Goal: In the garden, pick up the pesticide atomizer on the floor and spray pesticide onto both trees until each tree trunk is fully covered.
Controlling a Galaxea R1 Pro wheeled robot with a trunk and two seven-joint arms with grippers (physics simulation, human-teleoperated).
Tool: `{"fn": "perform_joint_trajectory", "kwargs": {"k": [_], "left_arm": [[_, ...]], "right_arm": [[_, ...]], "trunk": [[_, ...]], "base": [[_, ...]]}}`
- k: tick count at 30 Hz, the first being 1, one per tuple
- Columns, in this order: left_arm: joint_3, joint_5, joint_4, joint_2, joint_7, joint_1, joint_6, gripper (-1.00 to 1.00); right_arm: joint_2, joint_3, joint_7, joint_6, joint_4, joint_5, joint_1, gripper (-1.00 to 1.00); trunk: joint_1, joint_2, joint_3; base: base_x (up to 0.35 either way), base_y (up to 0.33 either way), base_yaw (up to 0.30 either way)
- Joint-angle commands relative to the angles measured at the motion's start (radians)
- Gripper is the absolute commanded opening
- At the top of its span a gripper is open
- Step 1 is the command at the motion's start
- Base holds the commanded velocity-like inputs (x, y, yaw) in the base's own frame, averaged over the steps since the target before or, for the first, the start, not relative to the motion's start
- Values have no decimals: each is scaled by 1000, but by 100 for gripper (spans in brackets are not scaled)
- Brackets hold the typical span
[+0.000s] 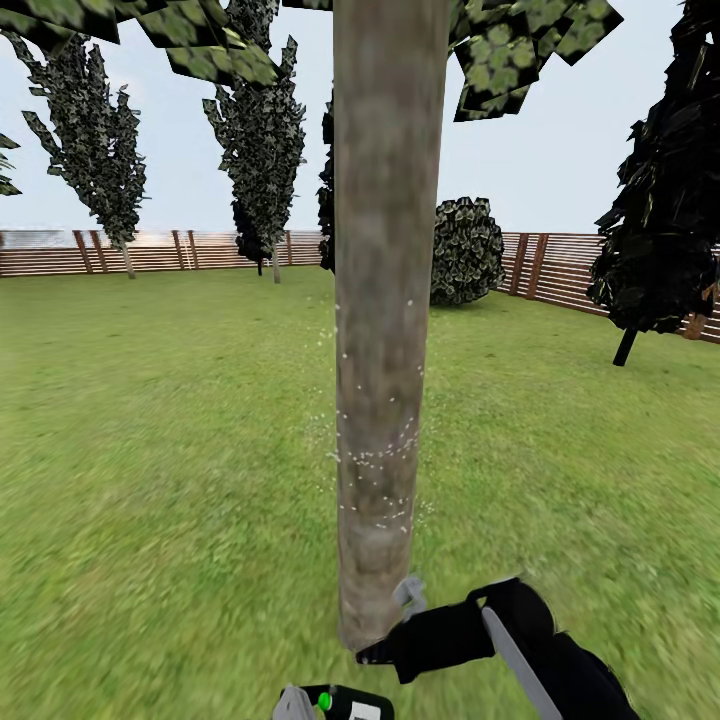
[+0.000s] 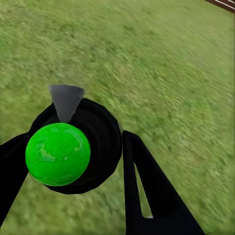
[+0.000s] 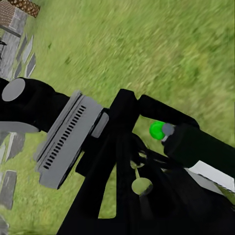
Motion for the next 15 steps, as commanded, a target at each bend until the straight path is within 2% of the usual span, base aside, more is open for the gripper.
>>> {"fn": "perform_joint_trajectory", "kwargs": {"k": [1,7,15], "left_arm": [[-4,9,-1,1,-1,1,-3,-100],[-4,8,-17,3,-3,20,-4,-100],[-4,8,-22,4,-4,22,-5,-100]], "right_arm": [[3,12,3,3,8,2,-1,-100],[26,32,-55,3,21,1,-1,-100],[30,33,-68,3,23,-4,-1,-100]], "trunk": [[0,-1,-1],[0,-1,-1],[0,-1,-1]], "base": [[0,0,0],[0,0,0],[0,0,0]]}}
